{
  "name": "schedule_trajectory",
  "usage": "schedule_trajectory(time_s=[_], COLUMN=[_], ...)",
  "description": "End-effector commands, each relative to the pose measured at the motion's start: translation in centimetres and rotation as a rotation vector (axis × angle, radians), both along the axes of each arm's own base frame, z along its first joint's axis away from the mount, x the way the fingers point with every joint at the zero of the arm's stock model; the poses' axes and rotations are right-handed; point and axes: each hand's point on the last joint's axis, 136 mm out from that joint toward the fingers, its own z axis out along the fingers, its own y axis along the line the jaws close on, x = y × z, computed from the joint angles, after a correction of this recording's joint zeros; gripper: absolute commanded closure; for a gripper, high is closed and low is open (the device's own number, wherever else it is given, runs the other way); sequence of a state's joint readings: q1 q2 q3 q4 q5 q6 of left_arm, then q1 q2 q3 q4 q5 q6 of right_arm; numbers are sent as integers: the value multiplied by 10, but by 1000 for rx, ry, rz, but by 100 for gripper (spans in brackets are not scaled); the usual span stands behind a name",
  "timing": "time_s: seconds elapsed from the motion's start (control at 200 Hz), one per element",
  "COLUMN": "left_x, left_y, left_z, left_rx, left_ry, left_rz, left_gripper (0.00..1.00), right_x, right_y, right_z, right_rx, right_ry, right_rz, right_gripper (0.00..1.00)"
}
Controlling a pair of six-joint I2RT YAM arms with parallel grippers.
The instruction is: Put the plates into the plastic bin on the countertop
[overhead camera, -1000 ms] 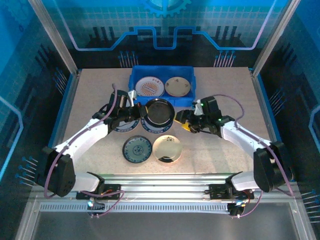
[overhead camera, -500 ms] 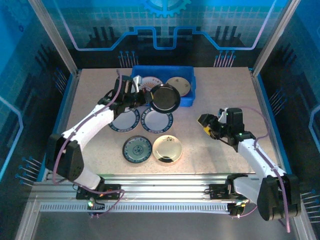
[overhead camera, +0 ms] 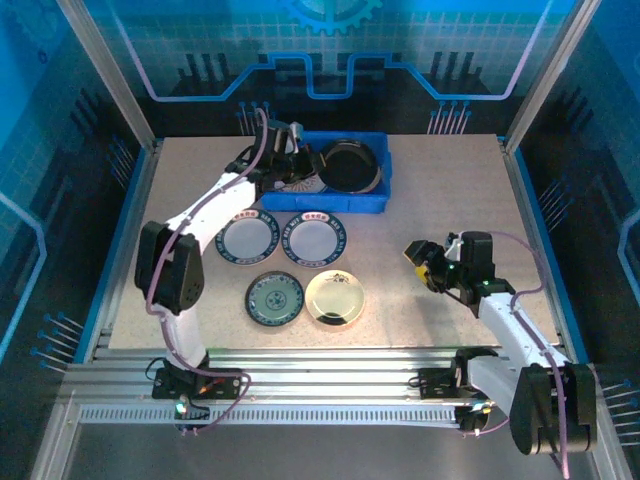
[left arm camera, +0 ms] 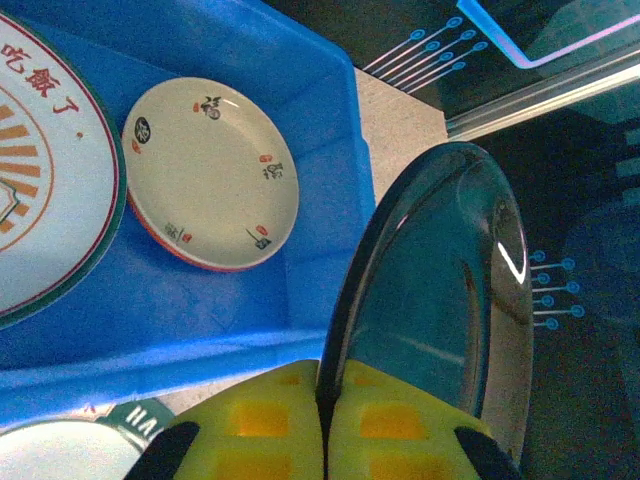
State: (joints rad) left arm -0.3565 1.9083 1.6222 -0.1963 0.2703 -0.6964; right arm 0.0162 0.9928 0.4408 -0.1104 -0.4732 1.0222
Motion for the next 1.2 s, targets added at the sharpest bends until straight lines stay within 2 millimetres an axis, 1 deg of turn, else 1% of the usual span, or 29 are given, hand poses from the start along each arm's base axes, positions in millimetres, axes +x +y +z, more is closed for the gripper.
schedule_trajectory(time_s=[0.0, 0.21, 0.325, 0.39, 0.53, 0.61, 0.785, 0.991, 1.196], left_x=[19, 53, 74, 85, 101, 110, 122, 127, 132], left_y=[-11, -8, -10, -10, -15, -16, -19, -21, -20], left_z=[11, -7, -16, -26, -39, -50, -73, -107, -121], left_rx=[-58, -30, -47, -41, -32, -37, -41, -49, -36], left_ry=[-17, -9, 10, 31, 40, 56, 81, 132, 139], left_rz=[4, 70, 65, 67, 63, 70, 85, 120, 138], left_gripper=[100, 100, 100, 100, 100, 100, 100, 100, 100], right_x=[0, 0, 1, 2, 2, 2, 3, 1, -1], right_y=[-1, -2, -2, -2, -3, -3, -4, -5, -5], right_z=[3, -1, 2, 5, 9, 10, 10, 9, 8], right_rx=[23, 27, 34, 34, 25, 25, 25, 28, 19], right_ry=[-15, -10, -18, -23, -29, -28, -26, -20, -15], right_rz=[-9, -20, -23, -23, -23, -26, -31, -44, -44], right_gripper=[30, 30, 31, 31, 30, 30, 30, 31, 31])
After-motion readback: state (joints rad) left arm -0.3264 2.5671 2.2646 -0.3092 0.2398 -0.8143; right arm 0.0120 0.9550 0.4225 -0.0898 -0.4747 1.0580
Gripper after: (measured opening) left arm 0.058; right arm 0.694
